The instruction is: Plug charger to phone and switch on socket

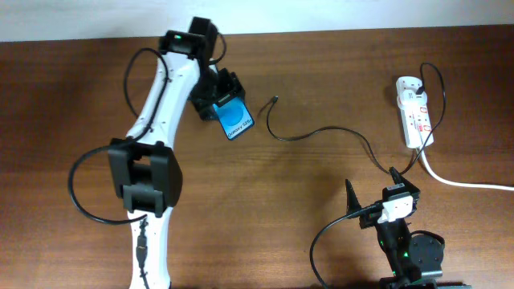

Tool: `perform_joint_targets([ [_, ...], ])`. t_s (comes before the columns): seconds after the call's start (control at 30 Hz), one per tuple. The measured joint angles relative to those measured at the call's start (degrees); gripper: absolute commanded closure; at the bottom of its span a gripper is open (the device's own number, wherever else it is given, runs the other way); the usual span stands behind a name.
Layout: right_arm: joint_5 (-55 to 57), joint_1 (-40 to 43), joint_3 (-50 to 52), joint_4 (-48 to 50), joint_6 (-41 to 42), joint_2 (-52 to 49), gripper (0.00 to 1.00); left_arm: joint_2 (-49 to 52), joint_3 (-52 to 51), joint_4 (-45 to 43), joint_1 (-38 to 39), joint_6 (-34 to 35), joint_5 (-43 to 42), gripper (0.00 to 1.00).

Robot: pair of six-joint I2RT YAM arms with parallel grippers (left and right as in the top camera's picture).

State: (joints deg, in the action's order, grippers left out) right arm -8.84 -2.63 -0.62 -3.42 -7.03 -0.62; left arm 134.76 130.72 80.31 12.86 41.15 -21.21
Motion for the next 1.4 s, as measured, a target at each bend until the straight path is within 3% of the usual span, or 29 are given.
perform_joint_targets([
  [0.17, 0.0, 0.0, 0.0, 0.0, 0.02, 0.0, 0.02, 0.0, 0.02, 7.34, -5.2, 7.65, -14.91, 1.0],
  [0.37, 0.02, 0.0, 0.0, 0.0, 7.52, 0.0, 0.02, 0.0, 0.02, 16.06, -6.1, 8.66, -28.68, 1.0],
  [0.53, 0.02, 0.0, 0.0, 0.17, 14.53, 0.0, 0.01, 0.0, 0.02, 16.15, -6.25, 8.85, -37.51, 1.0],
  [0.67, 0.04, 0.0, -1.33, -2.27, 20.59, -0.07, 0.02, 0.0, 0.02, 16.13, -6.25, 8.87, -39.98, 1.0],
  [0.8, 1.79, 0.02, -13.53, -13.81, 22.01, -5.22, 0.01, 0.0, 0.04, 16.15, -6.25, 9.25, -41.99, 1.0],
  [1.13, 2.1, 0.0, -50.95, -38.91, 22.23, -42.14, 0.01, 0.0, 0.13, 16.17, -6.25, 15.17, -42.69, 1.0],
  [1.4, -1.81, 0.0, -52.85, -38.8, 22.23, -44.72, 0.01, 0.0, 0.13, 16.15, -6.25, 18.05, -44.19, 1.0],
])
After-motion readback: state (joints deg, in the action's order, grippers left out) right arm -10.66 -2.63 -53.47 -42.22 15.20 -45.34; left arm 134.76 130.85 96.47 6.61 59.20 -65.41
